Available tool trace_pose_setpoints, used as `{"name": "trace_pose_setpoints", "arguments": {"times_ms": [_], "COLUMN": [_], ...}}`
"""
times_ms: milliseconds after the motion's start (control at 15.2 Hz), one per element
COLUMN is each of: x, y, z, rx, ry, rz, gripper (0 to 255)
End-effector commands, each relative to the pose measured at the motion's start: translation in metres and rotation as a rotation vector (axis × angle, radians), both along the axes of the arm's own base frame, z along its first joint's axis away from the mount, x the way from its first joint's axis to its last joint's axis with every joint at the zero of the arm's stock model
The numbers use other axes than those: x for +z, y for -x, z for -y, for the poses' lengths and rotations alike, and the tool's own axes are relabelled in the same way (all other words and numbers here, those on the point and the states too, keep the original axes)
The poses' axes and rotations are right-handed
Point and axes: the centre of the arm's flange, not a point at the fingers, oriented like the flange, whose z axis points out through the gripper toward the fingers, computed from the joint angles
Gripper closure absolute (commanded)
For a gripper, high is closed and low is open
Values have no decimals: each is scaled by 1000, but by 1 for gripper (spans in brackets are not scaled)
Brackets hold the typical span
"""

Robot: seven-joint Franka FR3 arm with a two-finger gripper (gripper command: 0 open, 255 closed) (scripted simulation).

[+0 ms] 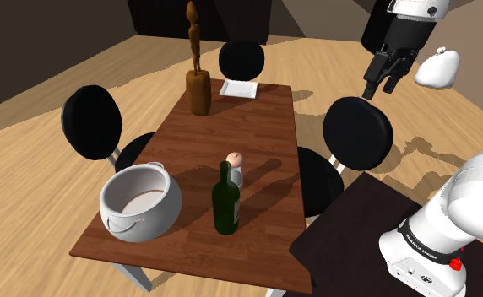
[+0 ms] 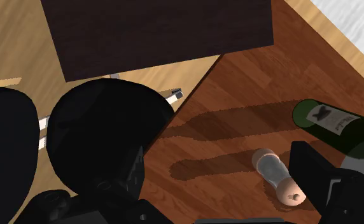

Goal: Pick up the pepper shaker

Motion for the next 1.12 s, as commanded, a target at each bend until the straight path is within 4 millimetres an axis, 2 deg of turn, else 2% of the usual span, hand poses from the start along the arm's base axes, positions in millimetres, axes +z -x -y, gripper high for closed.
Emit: {"name": "trace_pose_setpoints", "arguments": {"times_ms": [0, 1056], "x": [0, -139], "y": [0, -126], "z": [0, -91], "rx": [0, 13], "ry": [0, -20], "rz": [0, 13], "gripper": [0, 0]}}
